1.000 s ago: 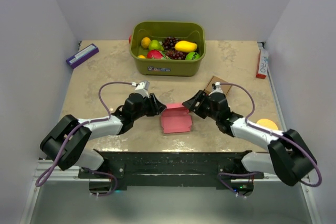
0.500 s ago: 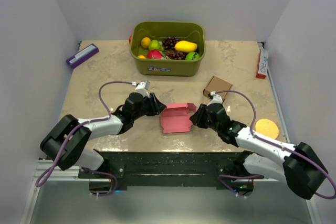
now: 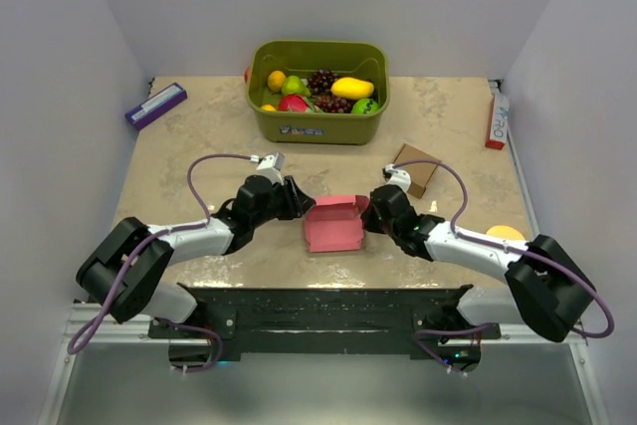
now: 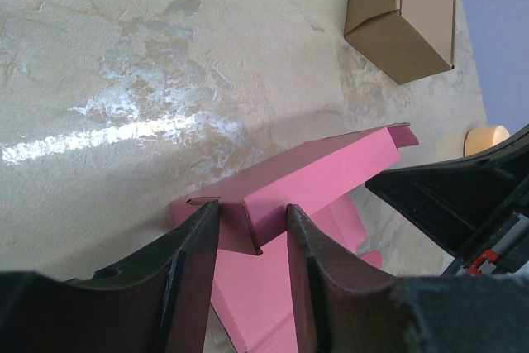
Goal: Fold the paper box
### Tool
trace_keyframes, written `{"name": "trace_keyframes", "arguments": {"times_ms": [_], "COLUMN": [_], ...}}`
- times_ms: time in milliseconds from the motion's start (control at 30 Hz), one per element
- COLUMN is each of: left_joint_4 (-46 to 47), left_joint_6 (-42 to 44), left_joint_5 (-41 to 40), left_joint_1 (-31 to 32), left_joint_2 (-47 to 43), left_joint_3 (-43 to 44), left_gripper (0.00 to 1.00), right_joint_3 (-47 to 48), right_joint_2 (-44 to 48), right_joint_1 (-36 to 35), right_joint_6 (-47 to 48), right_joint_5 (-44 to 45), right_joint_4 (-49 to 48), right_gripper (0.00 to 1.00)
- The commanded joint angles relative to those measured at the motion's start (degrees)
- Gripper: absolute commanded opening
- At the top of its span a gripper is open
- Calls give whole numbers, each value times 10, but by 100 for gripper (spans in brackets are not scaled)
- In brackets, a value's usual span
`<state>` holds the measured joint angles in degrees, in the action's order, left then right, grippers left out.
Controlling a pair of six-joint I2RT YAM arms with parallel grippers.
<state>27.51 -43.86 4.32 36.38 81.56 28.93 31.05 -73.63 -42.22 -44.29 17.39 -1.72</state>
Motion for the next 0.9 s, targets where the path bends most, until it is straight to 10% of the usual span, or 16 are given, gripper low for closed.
{"name": "trace_keyframes", "arguments": {"times_ms": [0,867], "left_joint_4": [-22,-31], "left_joint_6": [21,26], "left_joint_5": [-5,-2], "left_joint_1": [-1,-1], "left_joint_2": [10,2], "left_joint_3": [14,18], "left_gripper": [42,41], "right_joint_3": [31,25], "right_joint_2": [-25,-143], "right_joint_1": [5,15], "right_joint_6": [10,3], "right_joint_5": [51,-19], "right_joint_4": [-21,-170], "right_gripper": [0,0]}}
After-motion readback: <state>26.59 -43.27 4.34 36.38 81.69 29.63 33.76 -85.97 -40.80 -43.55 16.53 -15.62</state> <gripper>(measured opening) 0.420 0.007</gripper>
